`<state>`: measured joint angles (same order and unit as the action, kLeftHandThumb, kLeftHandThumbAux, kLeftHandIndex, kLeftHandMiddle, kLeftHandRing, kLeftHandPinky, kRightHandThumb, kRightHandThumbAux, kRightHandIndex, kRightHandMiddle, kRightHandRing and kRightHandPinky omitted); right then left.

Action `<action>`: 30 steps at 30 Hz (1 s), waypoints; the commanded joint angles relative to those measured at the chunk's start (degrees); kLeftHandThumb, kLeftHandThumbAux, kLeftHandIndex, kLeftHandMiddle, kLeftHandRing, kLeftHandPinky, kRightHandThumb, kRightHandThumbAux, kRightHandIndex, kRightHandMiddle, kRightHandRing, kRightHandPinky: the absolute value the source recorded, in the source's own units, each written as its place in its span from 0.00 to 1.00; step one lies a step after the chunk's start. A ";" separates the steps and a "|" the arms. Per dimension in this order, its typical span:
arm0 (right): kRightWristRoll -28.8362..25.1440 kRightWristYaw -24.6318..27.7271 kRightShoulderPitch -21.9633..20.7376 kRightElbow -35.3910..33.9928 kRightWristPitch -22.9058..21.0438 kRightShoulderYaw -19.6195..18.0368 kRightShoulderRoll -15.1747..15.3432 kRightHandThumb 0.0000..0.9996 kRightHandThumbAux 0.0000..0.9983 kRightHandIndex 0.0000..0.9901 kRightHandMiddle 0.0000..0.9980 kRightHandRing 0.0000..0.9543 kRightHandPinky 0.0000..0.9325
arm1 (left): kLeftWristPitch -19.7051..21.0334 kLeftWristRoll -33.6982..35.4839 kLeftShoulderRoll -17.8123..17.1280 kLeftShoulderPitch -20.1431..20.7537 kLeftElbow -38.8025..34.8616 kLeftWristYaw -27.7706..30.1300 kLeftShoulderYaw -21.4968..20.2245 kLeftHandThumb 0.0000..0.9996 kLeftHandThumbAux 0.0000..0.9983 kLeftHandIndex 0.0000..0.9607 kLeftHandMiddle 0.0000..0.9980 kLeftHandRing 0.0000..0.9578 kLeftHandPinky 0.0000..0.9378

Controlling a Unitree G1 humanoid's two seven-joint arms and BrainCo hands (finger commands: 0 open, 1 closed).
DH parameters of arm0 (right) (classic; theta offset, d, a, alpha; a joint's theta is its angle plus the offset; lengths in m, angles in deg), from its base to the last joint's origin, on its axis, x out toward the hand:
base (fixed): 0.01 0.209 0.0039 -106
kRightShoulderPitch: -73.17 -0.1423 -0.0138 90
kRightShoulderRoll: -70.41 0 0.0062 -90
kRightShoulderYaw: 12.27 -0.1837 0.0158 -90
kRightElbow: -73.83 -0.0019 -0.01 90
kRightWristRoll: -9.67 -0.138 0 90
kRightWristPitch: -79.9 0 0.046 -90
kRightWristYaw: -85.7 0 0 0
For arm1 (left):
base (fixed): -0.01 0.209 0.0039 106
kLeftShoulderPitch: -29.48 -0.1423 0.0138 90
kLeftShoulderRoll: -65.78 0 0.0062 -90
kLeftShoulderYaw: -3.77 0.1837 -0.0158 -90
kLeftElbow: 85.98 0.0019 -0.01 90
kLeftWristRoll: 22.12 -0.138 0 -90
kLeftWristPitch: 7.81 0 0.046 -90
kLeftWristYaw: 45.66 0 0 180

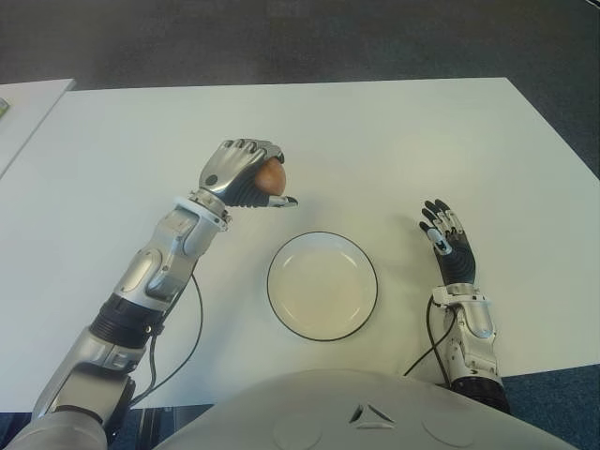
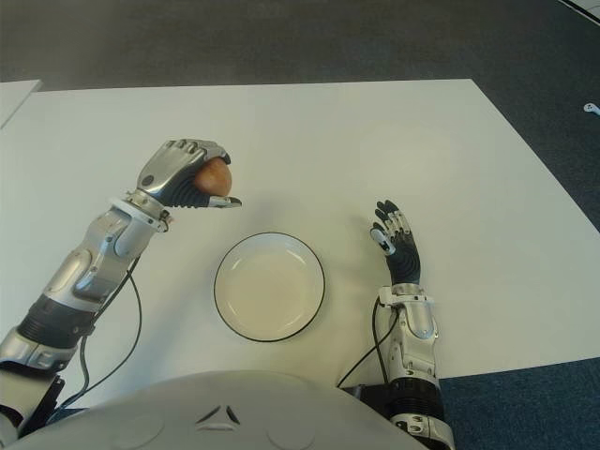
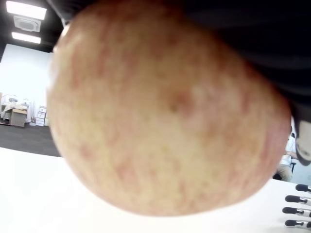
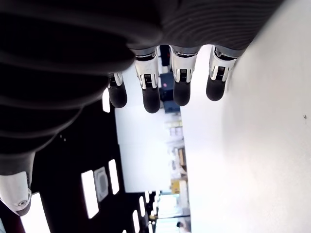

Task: Put the apples into the plate.

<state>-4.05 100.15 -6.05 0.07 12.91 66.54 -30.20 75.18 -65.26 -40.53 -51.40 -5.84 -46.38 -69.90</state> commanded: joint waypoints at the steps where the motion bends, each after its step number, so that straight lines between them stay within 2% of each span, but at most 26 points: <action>1: -0.44 0.20 3.12 3.91 -2.20 0.35 -1.76 0.17 0.54 0.10 0.13 0.08 0.06 | 1.47 -1.92 1.16 -1.40 -3.92 3.44 0.66 0.75 0.70 0.46 0.87 0.89 0.85; 6: -0.55 0.30 2.99 4.03 -1.93 0.17 -1.92 0.18 0.54 0.11 0.13 0.08 0.07 | 3.37 -6.26 3.55 -2.35 -8.66 5.67 2.66 0.75 0.70 0.46 0.87 0.89 0.85; 11: -0.56 0.44 3.14 3.76 -2.09 0.16 -2.01 0.18 0.54 0.11 0.14 0.08 0.06 | 5.45 -8.84 6.34 -5.04 -12.61 8.61 5.00 0.75 0.70 0.46 0.86 0.88 0.83; 15: -0.42 0.23 3.24 3.49 -2.31 0.17 -2.12 0.18 0.53 0.11 0.14 0.08 0.05 | 3.94 -12.88 7.83 -7.09 -12.74 6.54 8.18 0.75 0.70 0.46 0.86 0.88 0.86; 21: -0.27 0.12 3.74 2.68 -2.78 0.37 -2.14 0.18 0.53 0.11 0.14 0.08 0.05 | 1.14 -19.08 9.07 -8.09 -9.98 3.24 12.82 0.75 0.69 0.46 0.87 0.90 0.90; 26: -0.13 -0.15 4.20 1.77 -3.17 0.49 -2.28 0.18 0.53 0.10 0.15 0.09 0.06 | -0.96 -20.64 9.31 -8.29 -8.20 2.97 15.09 0.75 0.69 0.46 0.87 0.90 0.91; 30: -0.18 -0.14 4.60 1.05 -3.03 0.59 -2.50 0.19 0.53 0.10 0.15 0.09 0.06 | -2.11 -19.86 9.22 -11.28 -10.61 4.10 16.01 0.75 0.69 0.46 0.87 0.90 0.91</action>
<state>-4.09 100.35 -4.95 -1.25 13.17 66.50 -31.33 73.66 -84.74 -31.35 -60.42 -15.30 -42.32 -54.60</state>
